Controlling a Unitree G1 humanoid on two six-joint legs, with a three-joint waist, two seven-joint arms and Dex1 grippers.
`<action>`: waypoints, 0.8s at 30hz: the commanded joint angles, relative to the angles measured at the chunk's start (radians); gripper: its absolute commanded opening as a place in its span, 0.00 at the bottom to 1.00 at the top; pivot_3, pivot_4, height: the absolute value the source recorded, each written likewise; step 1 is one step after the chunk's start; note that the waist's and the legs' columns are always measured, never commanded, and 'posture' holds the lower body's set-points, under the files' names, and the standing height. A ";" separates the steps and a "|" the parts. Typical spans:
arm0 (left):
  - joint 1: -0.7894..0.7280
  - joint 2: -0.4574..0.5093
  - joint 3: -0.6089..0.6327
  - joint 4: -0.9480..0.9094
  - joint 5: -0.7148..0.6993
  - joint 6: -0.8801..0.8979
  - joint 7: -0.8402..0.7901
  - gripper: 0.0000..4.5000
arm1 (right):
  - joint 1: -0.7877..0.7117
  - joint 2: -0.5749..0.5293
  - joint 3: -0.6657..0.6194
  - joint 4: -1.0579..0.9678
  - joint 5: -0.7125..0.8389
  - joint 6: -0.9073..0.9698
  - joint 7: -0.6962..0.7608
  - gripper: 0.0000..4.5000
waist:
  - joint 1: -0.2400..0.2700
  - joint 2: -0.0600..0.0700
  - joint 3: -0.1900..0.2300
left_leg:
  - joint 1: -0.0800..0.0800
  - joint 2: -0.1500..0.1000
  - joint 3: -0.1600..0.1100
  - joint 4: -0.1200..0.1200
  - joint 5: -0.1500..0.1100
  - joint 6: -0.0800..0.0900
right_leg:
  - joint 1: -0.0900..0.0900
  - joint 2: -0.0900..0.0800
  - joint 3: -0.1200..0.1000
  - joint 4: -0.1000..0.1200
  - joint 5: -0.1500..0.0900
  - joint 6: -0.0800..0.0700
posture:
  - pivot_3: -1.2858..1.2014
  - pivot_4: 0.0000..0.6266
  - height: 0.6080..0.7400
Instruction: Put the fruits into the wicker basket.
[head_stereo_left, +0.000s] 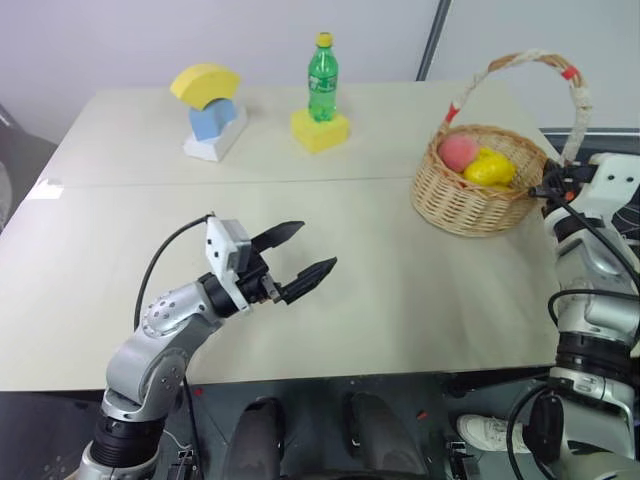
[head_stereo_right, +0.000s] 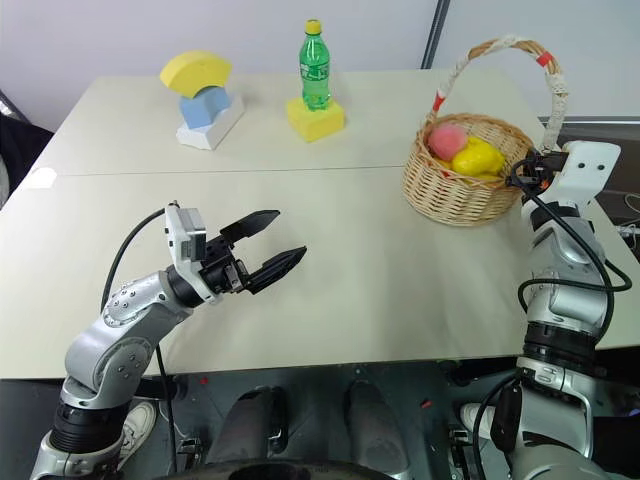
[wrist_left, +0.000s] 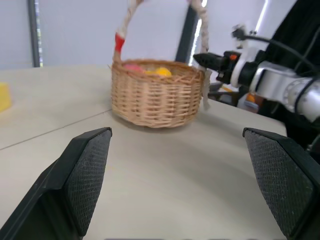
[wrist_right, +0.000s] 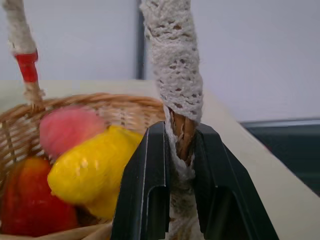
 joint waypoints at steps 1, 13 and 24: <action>-0.015 -0.006 -0.002 -0.020 0.015 -0.025 0.008 1.00 | -0.074 -0.032 -0.019 0.059 0.001 -0.066 -0.003 0.03 | -0.003 0.001 0.000 | 0.000 0.000 0.000 0.000 0.000 0.000 | 0.000 0.000 0.001 0.000 0.000 0.000 | 0.52 0.24 1.00; -0.004 0.028 0.047 0.076 0.084 0.004 0.084 1.00 | 0.192 -0.043 -0.105 -0.183 0.119 -0.072 0.135 0.80 | 0.012 0.002 -0.001 | 0.000 0.000 -0.001 0.000 0.000 0.000 | 0.001 0.000 0.001 0.000 0.000 0.001 | 0.52 0.24 1.00; 0.156 0.050 0.191 0.193 0.190 -0.134 0.125 1.00 | 0.455 -0.062 0.117 -0.403 0.234 -0.041 0.559 0.80 | -0.009 0.003 -0.001 | 0.009 0.001 0.000 -0.003 0.000 0.000 | 0.006 0.000 0.001 0.000 -0.001 0.000 | 0.52 0.24 1.00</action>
